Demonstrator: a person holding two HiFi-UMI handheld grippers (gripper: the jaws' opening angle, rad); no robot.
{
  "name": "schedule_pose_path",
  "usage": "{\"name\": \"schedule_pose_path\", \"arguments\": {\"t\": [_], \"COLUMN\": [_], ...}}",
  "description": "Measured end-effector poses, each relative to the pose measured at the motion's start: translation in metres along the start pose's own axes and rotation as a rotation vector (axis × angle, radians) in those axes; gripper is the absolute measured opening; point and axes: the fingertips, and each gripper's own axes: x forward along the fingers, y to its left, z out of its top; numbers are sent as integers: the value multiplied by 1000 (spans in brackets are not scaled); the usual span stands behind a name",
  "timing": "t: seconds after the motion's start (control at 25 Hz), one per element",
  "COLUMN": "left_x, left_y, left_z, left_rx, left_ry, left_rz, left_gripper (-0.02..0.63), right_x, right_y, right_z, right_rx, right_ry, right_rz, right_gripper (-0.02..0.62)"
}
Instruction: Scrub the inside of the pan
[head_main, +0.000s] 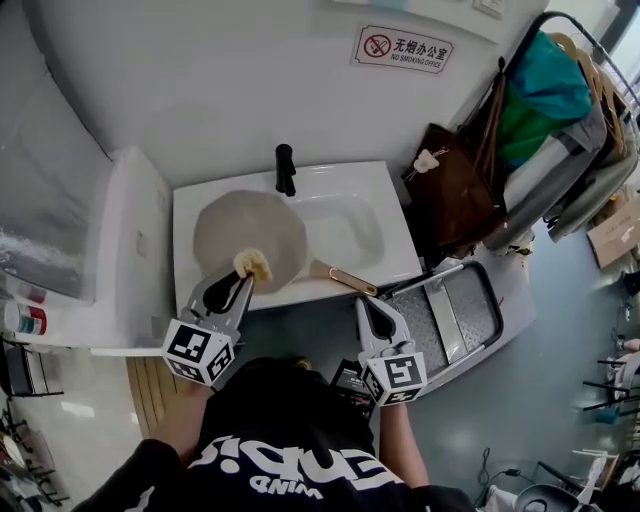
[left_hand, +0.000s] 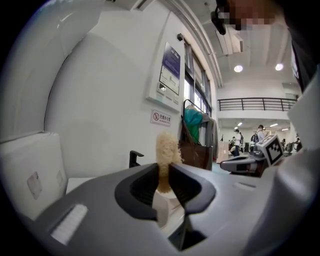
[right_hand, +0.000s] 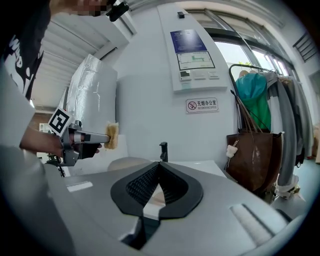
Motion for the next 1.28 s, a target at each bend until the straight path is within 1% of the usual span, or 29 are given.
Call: {"name": "schedule_pose_path", "arguments": {"t": [0.16,0.36,0.48,0.64,0.76,0.92,1.16,1.28], "left_x": [10,24,34,50,59,67,72,77], "left_y": [14,31,40,49,52,52,49,52], "left_z": [5,8,12,15,15,14,8,8], "left_rx": [-9,-15,-26,-29,-39,-48,-62,-66], "left_ry": [-6,1,4,6,5,13,33,35], "left_rz": [7,-11,-32,-74,-101,-132,-153,-144], "left_gripper": [61,61,61,61,61,61,61,61], "right_x": [21,44,56,71,76,80,80,84], "right_y": [-9,-9,-7,-13,-13,-6,-4,-7], "right_z": [3,7,18,34,39,44,66,77], "right_rx": [14,8,24,25,25,24,60,49], "right_ry": [3,19,7,-19,-22,-28,-93,-131], "right_rz": [-2,-2,16,6,9,57,132,171], "right_gripper": [9,9,9,9,9,9,9,9]}}
